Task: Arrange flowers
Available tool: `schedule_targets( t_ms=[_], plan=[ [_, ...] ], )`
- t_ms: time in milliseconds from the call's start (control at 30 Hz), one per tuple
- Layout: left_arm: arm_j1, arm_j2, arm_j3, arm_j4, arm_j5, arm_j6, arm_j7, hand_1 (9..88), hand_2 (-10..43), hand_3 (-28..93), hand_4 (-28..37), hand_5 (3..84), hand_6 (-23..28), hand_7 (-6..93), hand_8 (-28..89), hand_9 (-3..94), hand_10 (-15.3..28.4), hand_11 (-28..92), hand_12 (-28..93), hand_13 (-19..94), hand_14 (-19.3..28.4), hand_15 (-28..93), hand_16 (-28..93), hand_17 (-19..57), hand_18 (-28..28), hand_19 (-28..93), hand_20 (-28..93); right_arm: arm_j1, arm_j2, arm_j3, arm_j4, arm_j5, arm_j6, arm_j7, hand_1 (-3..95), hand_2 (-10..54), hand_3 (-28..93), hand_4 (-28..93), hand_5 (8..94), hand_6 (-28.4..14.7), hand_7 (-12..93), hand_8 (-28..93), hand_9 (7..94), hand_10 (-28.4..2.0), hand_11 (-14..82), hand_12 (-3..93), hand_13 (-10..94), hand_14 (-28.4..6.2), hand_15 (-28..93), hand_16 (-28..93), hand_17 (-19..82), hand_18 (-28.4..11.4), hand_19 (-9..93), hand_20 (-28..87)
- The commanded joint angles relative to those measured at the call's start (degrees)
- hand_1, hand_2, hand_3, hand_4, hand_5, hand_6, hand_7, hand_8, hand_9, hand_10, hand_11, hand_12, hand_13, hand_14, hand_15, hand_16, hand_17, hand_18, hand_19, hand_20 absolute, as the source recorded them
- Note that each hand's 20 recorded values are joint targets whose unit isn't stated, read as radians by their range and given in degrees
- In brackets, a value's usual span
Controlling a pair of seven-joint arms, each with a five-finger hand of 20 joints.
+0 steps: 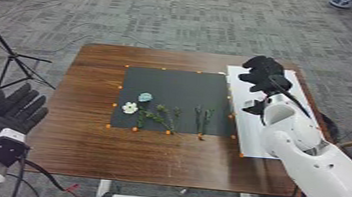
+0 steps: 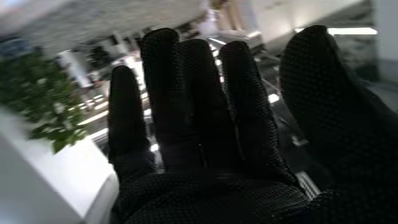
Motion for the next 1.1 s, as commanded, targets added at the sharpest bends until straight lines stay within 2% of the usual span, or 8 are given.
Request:
schedule_targets(
  t_ms=[33, 200, 333, 433, 700, 800, 900, 1100],
  plan=[
    [0.47, -0.61, 0.24, -0.78, -0.57, 0.86, 0.97, 26.2, 12.9, 71, -27.3, 39.3, 7.7, 9.6, -7, 32.6, 13.1, 15, 14, 22, 13.4, 23, 0, -2.7, 11.2, 17, 13, -7.06, 1.16, 8.10, 0.40, -1.22, -2.89, 2.05, 41.3, -9.5, 81, -28, 54.6, -4.9, 16, -12, 52.7, -17.0, 16.3, 13.7, 42, -16.2, 50, 12, 15, -20.5, 54, 15],
    [1.38, -0.75, 0.12, -1.21, -1.01, 2.24, 1.24, 26.5, 13.2, 71, -27.4, 39.2, 7.7, 9.7, -7, 32.1, 13.0, 15, 14, 22, 13.4, 23, 0, -2.6, 11.2, 17, 13, -11.32, 2.59, 10.97, -3.15, -5.25, -5.89, 7.57, 41.2, -9.5, 81, -28, 53.2, -5.6, 15, -12, 50.5, -18.0, 16.0, 13.2, 39, -17.6, 47, 8, 15, -20.3, 55, 15],
    [1.89, -1.15, 0.65, -1.49, -1.37, 2.50, 1.44, 26.6, 13.5, 70, -27.4, 39.2, 7.8, 9.9, -7, 32.0, 13.1, 15, 14, 22, 13.3, 23, 0, -2.7, 11.2, 17, 13, -14.88, 2.74, 12.91, -5.33, -9.29, -7.42, 9.44, 40.9, -9.5, 80, -28, 52.8, -7.3, 14, -12, 49.6, -19.8, 15.6, 12.9, 38, -18.9, 48, 7, 15, -21.4, 57, 15],
    [2.73, 0.17, 1.41, -2.01, -3.17, 4.09, 3.28, 26.5, 13.6, 70, -27.5, 39.4, 7.8, 10.1, -7, 32.2, 13.1, 15, 14, 22, 13.4, 23, 0, -2.7, 11.2, 17, 13, -15.82, 2.14, 14.12, -5.73, -8.89, -9.93, 11.50, 40.8, -9.5, 80, -28, 52.9, -8.0, 13, -11, 50.3, -20.9, 14.9, 12.4, 40, -19.8, 48, 6, 16, -22.5, 58, 14],
    [2.26, 0.62, 2.59, -1.89, -2.82, 3.06, 3.19, 26.5, 14.2, 71, -27.7, 40.0, 8.0, 10.9, -7, 32.8, 13.2, 16, 14, 23, 13.5, 24, 0, -2.9, 11.2, 18, 13, -13.25, 1.23, 13.04, -2.60, -7.94, -13.62, 15.42, 40.6, -9.5, 79, -27, 53.9, -11.3, 9, -10, 52.2, -23.5, 12.9, 10.9, 44, -21.1, 45, 2, 18, -24.5, 59, 12],
    [2.52, 0.69, 2.64, -1.97, -2.96, 3.13, 3.33, 26.5, 14.3, 71, -27.7, 40.0, 8.0, 11.0, -8, 32.9, 13.3, 16, 14, 23, 13.5, 25, -1, -2.9, 11.2, 18, 13, -12.56, 1.24, 12.32, -0.61, -10.28, -13.75, 16.40, 44.6, -9.5, 81, -27, 51.6, -10.4, 10, -10, 46.5, -21.8, 13.7, 10.6, 41, -20.4, 46, 2, 17, -24.3, 60, 10],
    [2.53, 0.46, 2.43, -2.05, -2.23, 3.36, 2.96, 26.5, 14.3, 71, -27.7, 40.1, 8.1, 11.0, -8, 33.0, 13.2, 16, 14, 23, 13.5, 25, -1, -2.9, 11.2, 18, 13, -13.76, 1.67, 12.98, -0.27, -13.51, -13.47, 16.61, 46.8, -9.5, 82, -28, 49.7, -10.1, 11, -11, 40.9, -21.2, 15.2, 9.6, 38, -20.1, 49, 1, 17, -24.0, 61, 10],
    [2.53, 0.40, 2.44, -2.00, -2.45, 3.57, 3.02, 26.5, 14.4, 71, -27.7, 39.4, 8.1, 10.8, -8, 30.0, 12.5, 16, 14, 22, 13.3, 24, -1, -3.0, 11.2, 18, 13, -13.57, 2.41, 13.63, 0.85, -14.04, -14.25, 18.52, 47.9, -9.5, 83, -28, 49.2, -9.4, 12, -11, 41.1, -21.1, 16.0, 8.3, 38, -19.3, 50, 0, 20, -24.5, 68, 12]
  ],
)
